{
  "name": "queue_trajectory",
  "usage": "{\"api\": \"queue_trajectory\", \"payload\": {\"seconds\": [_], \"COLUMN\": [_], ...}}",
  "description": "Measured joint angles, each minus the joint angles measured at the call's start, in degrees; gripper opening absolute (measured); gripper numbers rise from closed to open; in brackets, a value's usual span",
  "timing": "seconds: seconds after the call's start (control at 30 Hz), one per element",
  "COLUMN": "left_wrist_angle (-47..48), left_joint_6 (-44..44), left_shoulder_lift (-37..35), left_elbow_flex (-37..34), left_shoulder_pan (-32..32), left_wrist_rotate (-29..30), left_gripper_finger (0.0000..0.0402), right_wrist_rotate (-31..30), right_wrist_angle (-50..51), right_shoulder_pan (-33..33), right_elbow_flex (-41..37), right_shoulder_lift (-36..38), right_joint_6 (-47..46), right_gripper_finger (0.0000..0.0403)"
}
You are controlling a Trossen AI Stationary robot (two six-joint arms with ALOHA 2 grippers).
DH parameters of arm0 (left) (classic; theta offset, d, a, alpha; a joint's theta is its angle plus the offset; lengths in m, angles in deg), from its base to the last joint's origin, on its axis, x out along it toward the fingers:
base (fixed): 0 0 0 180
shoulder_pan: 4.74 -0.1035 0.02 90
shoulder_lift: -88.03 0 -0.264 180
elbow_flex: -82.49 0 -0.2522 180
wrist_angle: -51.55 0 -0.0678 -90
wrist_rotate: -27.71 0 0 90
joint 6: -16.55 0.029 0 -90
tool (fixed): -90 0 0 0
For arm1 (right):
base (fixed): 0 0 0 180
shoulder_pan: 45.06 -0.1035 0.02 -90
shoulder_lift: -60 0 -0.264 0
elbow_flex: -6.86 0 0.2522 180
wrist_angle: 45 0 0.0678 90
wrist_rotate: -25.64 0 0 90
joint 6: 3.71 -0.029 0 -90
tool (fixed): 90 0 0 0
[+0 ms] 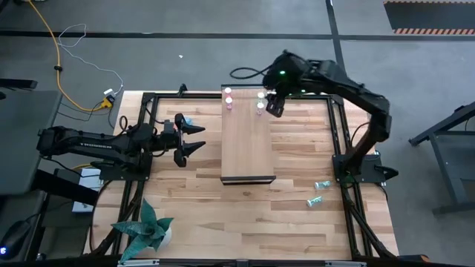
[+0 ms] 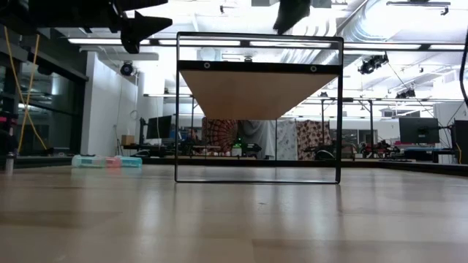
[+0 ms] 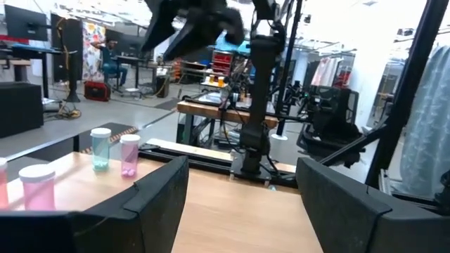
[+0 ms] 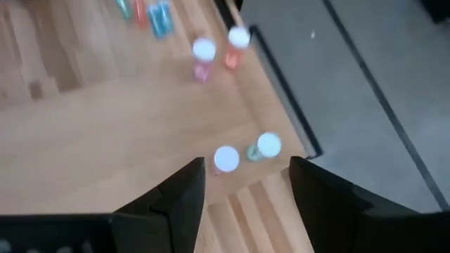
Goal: Pick and place medicine bottles onto shelf by color
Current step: Put the transparent green pill bottle on the shelf
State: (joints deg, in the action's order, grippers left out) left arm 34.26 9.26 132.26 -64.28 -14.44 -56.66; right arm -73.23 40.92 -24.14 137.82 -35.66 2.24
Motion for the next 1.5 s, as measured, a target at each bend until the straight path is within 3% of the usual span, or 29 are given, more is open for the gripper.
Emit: {"api": "queue_trajectory", "payload": {"seconds": [0.13, 0.2, 0.4, 0.57, 0.73, 0.9, 1.03, 1.13, 1.27, 1.5], "left_wrist_angle": [0.0, 0.0, 0.4, 0.4, 0.4, 1.9, 6.4, 16.4, 41.1, 83.7], "left_joint_6": [-0.4, -1.2, -1.5, -0.2, 0.0, 0.0, -0.9, -5.3, -17.1, -30.3], "left_shoulder_lift": [0.0, 0.0, 0.0, 0.0, 0.0, 0.0, 0.0, 0.2, 3.2, 16.6], "left_elbow_flex": [0.0, 0.0, 0.0, 0.0, 0.0, 0.0, 0.1, 2.9, 11.0, 25.6], "left_shoulder_pan": [0.0, 0.0, 0.6, 0.8, 0.8, 0.8, 0.8, 0.3, -1.3, -8.3], "left_wrist_rotate": [0.0, -0.3, -1.8, 0.0, 0.2, 3.6, 10.1, 15.7, 20.2, 20.7], "left_gripper_finger": [0.0255, 0.0255, 0.0255, 0.0255, 0.0255, 0.0255, 0.0255, 0.0255, 0.0250, 0.0241], "right_wrist_rotate": [0.4, 0.6, 0.6, 0.6, 0.6, 0.5, 0.5, -0.5, -1.9, -1.9], "right_wrist_angle": [0.6, -1.2, -14.9, -32.4, -58.6, -84.8, -98.8, -103.2, -103.9, -103.5], "right_shoulder_pan": [-1.5, -2.3, -3.7, -5.5, -8.1, -8.8, -8.7, -8.6, -8.6, -8.6], "right_elbow_flex": [-0.2, -4.0, -31.8, -53.3, -72.5, -87.8, -95.7, -97.7, -97.7, -97.7], "right_shoulder_lift": [2.5, 4.9, 19.6, 35.8, 47.7, 50.9, 49.7, 49.0, 48.9, 48.9], "right_joint_6": [-0.6, -1.0, -2.6, -6.4, -7.2, -7.5, -10.1, -10.1, -10.0, -10.0], "right_gripper_finger": [0.0199, 0.0199, 0.0199, 0.0199, 0.0199, 0.0199, 0.0199, 0.0199, 0.0199, 0.0199]}}
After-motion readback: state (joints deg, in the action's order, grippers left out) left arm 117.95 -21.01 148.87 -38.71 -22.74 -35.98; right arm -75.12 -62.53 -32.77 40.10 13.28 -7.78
